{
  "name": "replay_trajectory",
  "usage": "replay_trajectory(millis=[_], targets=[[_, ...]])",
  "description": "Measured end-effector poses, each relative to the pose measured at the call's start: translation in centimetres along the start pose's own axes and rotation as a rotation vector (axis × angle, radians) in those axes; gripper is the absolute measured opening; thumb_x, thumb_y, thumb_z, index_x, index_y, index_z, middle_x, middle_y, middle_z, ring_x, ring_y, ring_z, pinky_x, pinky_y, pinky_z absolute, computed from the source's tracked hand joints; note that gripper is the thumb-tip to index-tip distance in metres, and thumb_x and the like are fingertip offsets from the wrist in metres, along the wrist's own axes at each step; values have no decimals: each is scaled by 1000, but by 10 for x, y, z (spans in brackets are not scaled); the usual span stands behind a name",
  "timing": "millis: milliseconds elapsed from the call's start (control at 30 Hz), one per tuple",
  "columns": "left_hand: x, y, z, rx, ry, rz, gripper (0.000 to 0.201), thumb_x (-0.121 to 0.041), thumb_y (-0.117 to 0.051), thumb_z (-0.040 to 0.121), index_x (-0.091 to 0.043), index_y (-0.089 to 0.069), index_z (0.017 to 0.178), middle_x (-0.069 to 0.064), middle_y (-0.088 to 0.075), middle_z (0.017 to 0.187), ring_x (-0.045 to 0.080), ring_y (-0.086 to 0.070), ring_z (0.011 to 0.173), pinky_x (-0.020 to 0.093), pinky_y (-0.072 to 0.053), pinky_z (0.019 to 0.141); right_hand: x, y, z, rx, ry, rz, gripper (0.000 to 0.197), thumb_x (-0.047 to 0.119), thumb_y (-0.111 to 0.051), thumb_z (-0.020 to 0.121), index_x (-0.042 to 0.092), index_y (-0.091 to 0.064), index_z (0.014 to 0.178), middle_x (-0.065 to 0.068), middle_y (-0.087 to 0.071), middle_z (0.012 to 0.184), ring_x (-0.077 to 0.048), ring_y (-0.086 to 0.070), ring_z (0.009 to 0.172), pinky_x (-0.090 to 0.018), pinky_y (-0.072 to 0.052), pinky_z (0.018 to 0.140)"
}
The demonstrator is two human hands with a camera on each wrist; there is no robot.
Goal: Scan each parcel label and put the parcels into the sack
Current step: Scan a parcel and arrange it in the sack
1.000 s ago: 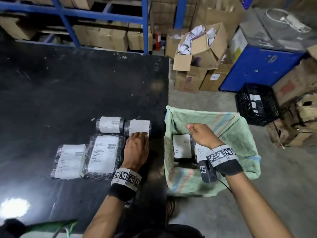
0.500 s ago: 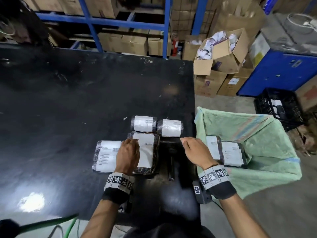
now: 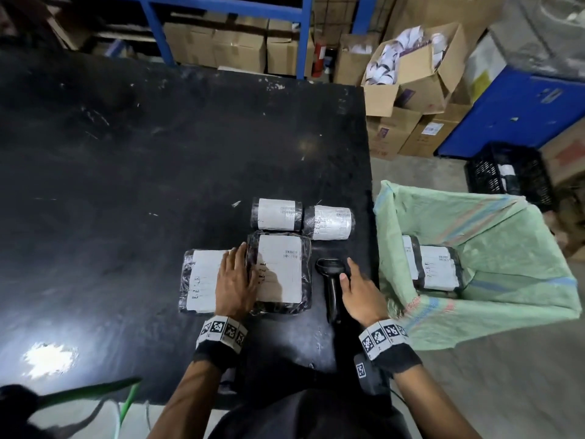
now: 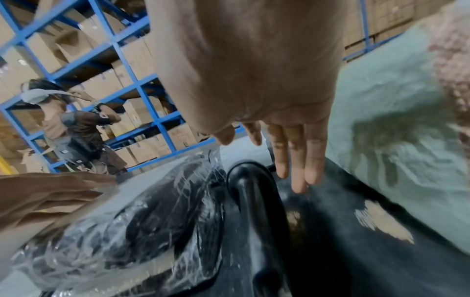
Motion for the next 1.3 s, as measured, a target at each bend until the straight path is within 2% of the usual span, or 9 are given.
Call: replay_trajectory(millis=[133,333,633,800,933,1067,1167,1233,1300], targets=[[11,-12,2,35,9,-59,84,-66,-25,98,-18,-12,166,10,-9,174,23,3,161,42,-6,131,-5,-21,13,52,-17,160,66,61,-23,100,42,7,156,-10,-59,140,-35,-61,121,-54,-40,108],[28,-25,-1,108,54,-248,106,-93,-20,83,-29,-6,166,-2,-5,175,16,9,160,46,-4,131,1,-39,22,127,-67,351,76,56,-33,101,37,15,156,-15,-32,159,-42,-53,129,-48,-38,109],[24,-35,-8,101,39,-344,116,-83,-54,76,-30,-2,165,-5,4,173,10,10,160,34,10,127,5,-48,33,68,-33,487,77,46,-42,103,32,11,157,-5,-19,165,-37,-54,130,-43,-41,106],[23,-37,-6,104,64,-417,114,-82,-59,72,-38,-1,160,-12,-1,169,7,13,159,36,15,127,6,-53,35,12,-28,560,71,35,-42,105,26,2,159,-20,-41,152,-47,-63,108,-39,-47,86],[18,-40,-8,207,153,-589,116,-72,-67,72,-44,0,161,-15,12,166,9,23,152,44,21,121,8,-55,32,14,20,666,68,38,-43,104,35,1,156,-3,-52,130,-30,-74,70,-23,-54,63],[21,-44,-5,264,186,-674,112,-68,-81,75,-62,-4,156,1,-3,175,34,-3,162,72,-13,124,5,-59,37,58,-8,772,67,39,-46,103,40,-3,154,-2,-54,124,-25,-74,62,-30,-59,62],[5,-31,-7,245,164,-801,103,-25,-80,90,-43,-10,163,7,-36,161,29,-50,141,52,-59,98,5,-51,38,81,-42,830,66,37,-46,104,39,-4,154,-4,-58,112,-29,-68,59,-47,-59,66],[-2,-28,-7,246,147,-824,98,-11,-75,93,-36,-12,164,-2,-56,145,21,-65,123,40,-63,88,1,-45,40,69,-52,831,64,35,-45,104,35,-7,155,-1,-57,107,-25,-61,52,-45,-59,64],[-7,-25,-7,243,163,-771,100,-21,-79,89,-38,-14,163,-6,-59,143,20,-64,128,49,-59,98,-7,-41,42,42,-47,803,63,37,-45,104,34,-9,156,-12,-67,107,-16,-56,41,-29,-53,47]])
Point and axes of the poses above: each hand's wrist, its own z-axis towards the middle knuckle, its own y-axis out of the back of the hand, x = y × z, the point moved 5 cm from there along z, towards the middle knuckle
